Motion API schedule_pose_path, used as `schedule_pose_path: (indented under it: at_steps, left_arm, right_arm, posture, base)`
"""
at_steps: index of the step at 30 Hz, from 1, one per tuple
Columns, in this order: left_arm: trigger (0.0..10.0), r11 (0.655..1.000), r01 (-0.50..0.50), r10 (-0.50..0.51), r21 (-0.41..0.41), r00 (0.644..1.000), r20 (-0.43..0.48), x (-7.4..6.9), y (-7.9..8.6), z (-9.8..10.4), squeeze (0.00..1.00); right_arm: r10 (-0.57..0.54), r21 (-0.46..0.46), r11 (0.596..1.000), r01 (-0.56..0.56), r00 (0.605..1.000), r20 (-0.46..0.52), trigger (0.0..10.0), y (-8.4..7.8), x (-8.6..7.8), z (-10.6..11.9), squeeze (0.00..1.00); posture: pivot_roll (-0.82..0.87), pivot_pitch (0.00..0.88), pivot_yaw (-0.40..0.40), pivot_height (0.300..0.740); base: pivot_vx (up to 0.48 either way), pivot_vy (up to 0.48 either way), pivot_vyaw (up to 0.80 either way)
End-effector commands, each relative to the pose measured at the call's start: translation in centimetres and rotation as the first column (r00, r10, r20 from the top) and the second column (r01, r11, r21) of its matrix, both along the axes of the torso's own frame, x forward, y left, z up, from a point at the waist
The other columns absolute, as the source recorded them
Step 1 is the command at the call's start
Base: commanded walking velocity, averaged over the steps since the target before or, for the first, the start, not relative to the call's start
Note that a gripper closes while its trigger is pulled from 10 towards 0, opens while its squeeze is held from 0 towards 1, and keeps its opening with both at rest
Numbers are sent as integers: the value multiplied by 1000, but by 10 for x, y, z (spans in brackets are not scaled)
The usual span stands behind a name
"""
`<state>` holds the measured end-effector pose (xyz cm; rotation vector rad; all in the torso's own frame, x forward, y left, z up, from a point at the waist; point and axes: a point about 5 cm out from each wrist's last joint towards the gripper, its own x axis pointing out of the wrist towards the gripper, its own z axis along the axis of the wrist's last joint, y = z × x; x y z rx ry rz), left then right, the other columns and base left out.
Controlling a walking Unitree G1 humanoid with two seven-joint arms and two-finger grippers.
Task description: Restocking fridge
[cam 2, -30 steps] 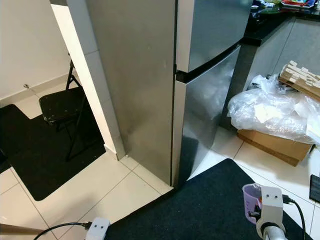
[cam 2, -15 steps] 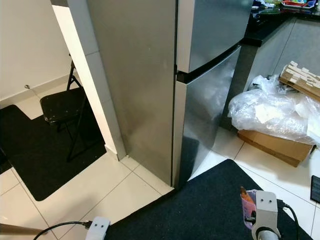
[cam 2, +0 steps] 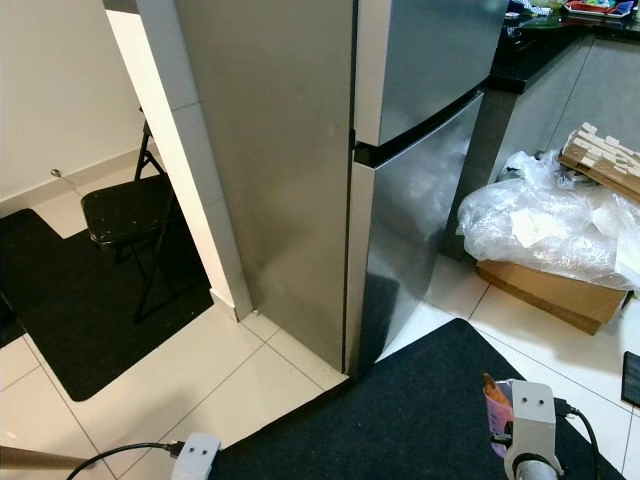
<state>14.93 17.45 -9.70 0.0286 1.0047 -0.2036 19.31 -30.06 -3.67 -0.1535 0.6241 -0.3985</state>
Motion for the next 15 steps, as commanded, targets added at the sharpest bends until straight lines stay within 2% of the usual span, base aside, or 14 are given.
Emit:
schedule_pose_path:
  at_steps: [1, 7, 11, 15]
  left_arm:
    - [10000, 1000, -7, 7, 9, 1000, 8, 1, 3, 1, 0]
    - [10000, 1000, -11, 11, 8, 1000, 11, 2, 3, 1, 0]
    - [10000, 1000, -17, 17, 10, 1000, 8, 1, 3, 0, 0]
    - [10000, 1000, -18, 18, 12, 1000, 7, 0, 3, 0, 0]
  right_arm:
    - [-23, -3, 1000, 23, 1000, -9, 10000, -3, -3, -1, 0]
    - [-28, 1, 1000, 28, 999, -23, 10000, -3, -7, -3, 0]
    - [-41, 4, 999, 41, 997, -66, 10000, -3, -20, -10, 0]
    - [-43, 4, 999, 44, 996, -80, 10000, -3, -24, -13, 0]
  posture:
    - [69, 0, 18, 740]
    - [68, 0, 18, 740]
    - [68, 0, 15, 740]
    - [67, 0, 15, 740]
  base:
    - [0, 0, 0]
    - [0, 0, 0]
    - [0, 0, 0]
    - [0, 0, 0]
